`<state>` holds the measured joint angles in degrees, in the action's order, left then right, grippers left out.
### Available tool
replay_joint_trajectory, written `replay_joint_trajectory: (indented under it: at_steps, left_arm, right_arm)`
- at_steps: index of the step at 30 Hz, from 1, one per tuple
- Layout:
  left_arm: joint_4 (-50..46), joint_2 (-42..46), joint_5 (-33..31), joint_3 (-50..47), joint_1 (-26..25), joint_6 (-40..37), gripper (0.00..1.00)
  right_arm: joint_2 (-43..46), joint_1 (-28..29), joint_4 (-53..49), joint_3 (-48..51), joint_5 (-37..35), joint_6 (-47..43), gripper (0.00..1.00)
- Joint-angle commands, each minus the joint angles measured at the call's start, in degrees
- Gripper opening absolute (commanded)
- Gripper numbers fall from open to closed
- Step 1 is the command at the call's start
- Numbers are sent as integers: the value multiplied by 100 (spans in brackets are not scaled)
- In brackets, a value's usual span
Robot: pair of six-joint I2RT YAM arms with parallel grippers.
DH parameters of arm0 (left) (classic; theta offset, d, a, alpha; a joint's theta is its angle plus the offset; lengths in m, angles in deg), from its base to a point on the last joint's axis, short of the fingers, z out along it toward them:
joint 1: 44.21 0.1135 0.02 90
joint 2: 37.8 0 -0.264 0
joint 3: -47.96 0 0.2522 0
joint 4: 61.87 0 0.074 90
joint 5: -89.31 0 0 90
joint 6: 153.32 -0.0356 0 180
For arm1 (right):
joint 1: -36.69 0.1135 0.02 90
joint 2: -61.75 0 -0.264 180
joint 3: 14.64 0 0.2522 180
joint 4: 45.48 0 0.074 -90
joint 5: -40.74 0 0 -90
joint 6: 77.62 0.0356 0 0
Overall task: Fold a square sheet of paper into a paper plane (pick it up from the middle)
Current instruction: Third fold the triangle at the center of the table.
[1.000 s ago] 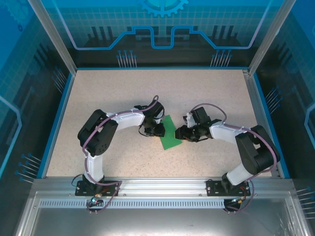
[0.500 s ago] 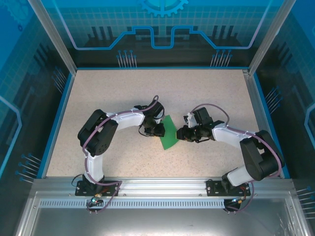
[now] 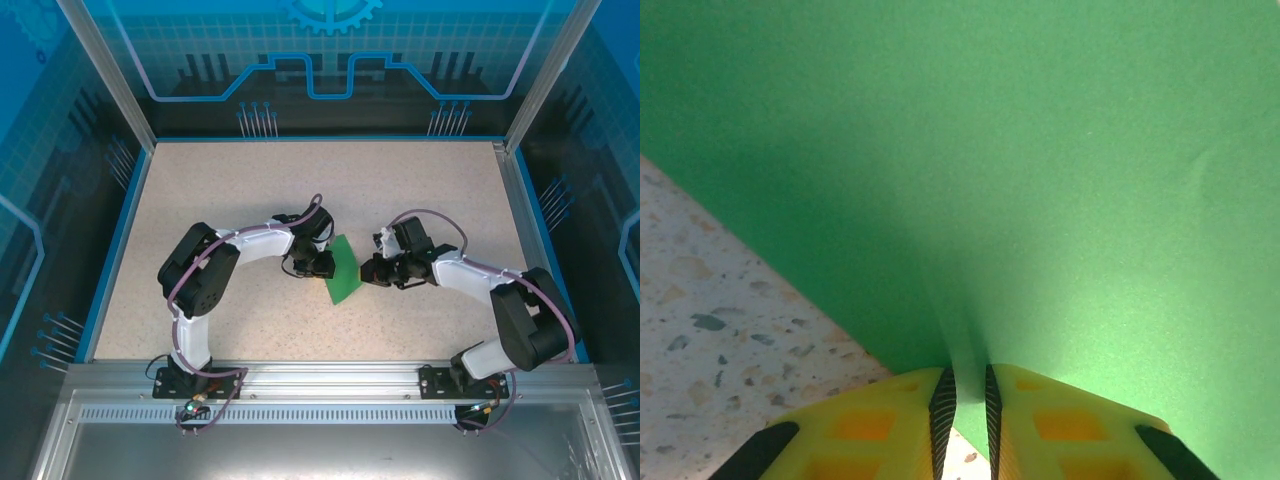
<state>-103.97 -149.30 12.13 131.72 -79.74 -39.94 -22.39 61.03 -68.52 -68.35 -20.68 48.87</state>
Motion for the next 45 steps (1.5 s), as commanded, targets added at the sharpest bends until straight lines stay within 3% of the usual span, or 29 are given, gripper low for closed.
replay_joint_trajectory:
  at_steps: [1,26,45]
  left_arm:
    - [-163,-243,-272,-92,-35,-129,21]
    - [393,-10,201,-464,52,19,18]
    - [812,404,734,-856,386,185,20]
  right_arm:
    - [-181,23,145,-204,227,120,7]
    - [-1552,425,864,-783,198,584,8]
    - [-2001,581,324,-1274,-319,381,10]
